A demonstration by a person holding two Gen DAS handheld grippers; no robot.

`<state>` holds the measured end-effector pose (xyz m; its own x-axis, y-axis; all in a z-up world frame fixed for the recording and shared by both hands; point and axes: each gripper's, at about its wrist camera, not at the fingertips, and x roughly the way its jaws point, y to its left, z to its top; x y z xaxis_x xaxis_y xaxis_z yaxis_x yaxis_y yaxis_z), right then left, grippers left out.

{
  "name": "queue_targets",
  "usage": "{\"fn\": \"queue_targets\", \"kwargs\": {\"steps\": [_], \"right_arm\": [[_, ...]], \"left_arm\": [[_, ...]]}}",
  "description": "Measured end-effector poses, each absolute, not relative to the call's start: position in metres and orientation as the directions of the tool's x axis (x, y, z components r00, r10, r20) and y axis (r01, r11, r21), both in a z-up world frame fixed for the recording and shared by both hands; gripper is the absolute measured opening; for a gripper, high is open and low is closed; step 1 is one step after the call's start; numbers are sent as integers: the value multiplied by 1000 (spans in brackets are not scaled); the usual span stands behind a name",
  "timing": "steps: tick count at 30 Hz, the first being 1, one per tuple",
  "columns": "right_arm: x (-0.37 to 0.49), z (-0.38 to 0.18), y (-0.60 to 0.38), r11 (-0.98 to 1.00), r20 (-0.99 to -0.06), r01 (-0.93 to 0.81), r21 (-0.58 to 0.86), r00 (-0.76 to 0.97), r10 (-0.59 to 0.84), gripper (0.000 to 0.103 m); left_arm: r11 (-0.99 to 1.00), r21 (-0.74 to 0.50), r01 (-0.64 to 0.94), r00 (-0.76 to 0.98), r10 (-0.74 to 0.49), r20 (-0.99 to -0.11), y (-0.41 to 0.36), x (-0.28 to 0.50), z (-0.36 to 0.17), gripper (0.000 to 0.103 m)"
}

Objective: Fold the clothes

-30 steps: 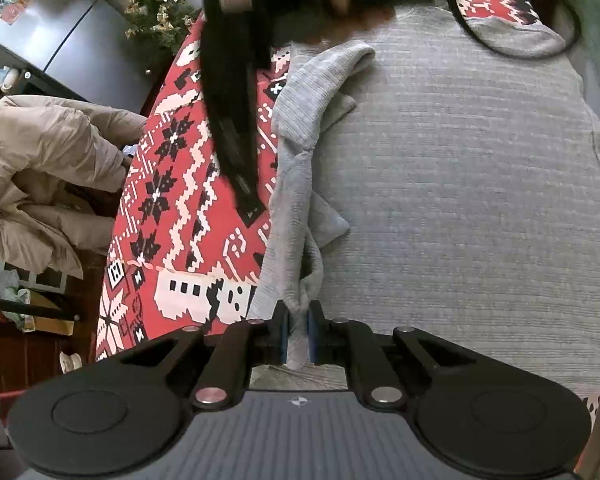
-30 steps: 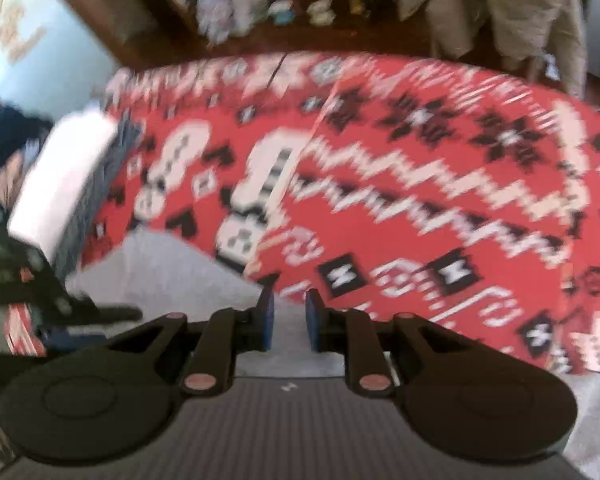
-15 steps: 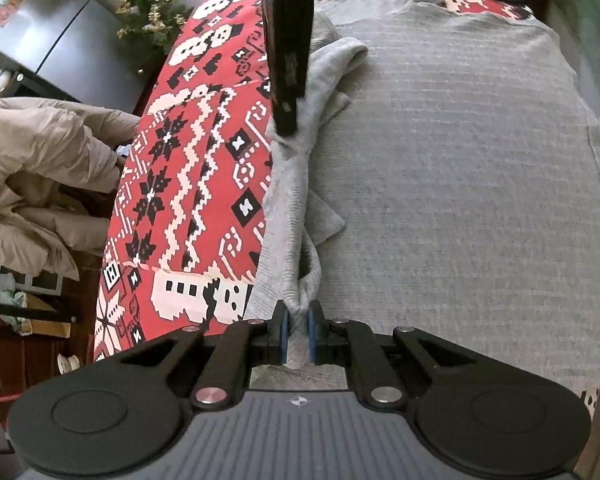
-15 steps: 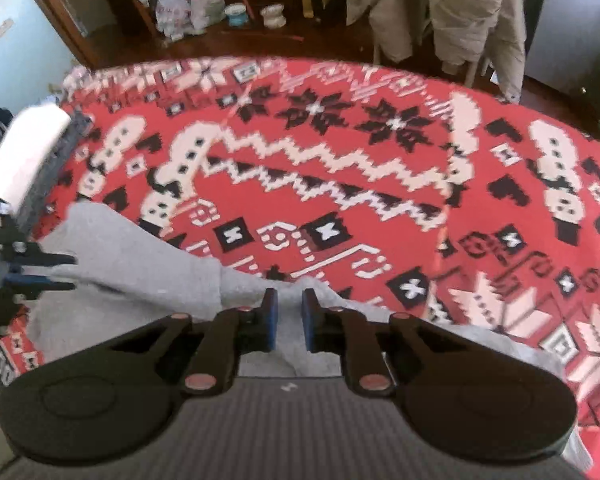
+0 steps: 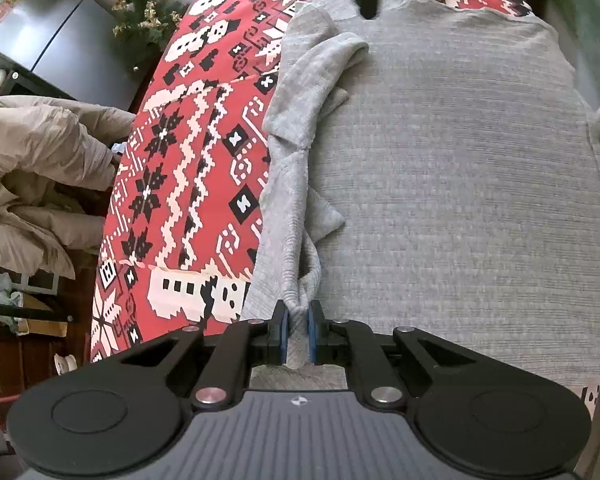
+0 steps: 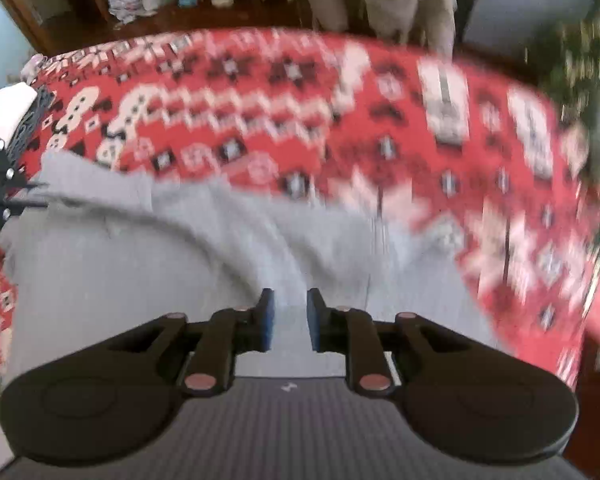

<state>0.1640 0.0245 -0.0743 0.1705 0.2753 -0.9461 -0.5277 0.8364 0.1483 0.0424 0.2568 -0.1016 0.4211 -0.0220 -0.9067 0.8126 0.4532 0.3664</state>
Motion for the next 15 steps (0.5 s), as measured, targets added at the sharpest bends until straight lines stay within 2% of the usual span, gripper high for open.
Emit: {"fn": "queue_targets", "kwargs": {"steps": [1, 3, 7, 11, 13, 15], "right_arm": [[165, -80, 14, 857, -944, -474, 201, 140, 299, 22], [172, -91, -6, 899, -923, -300, 319, 116, 366, 32], [182, -114, -25, 877, -867, -9, 480, 146, 476, 35], [182, -131, -29, 863, -873, 147, 484, 150, 464, 35], [182, -136, -28, 872, -892, 193, 450, 150, 427, 28], [181, -136, -19, 899, -911, 169, 404, 161, 379, 26]], "left_arm": [[448, 367, 815, 419, -20, -908, 257, 42, -102, 9], [441, 365, 820, 415, -20, -909, 256, 42, -103, 9], [430, 362, 827, 409, -19, -912, 255, 43, -103, 9], [422, 362, 831, 406, -15, -914, 255, 44, -103, 10], [422, 362, 831, 405, -12, -914, 255, 46, -103, 10], [422, 363, 831, 404, -8, -915, 255, 46, -104, 10]]}}
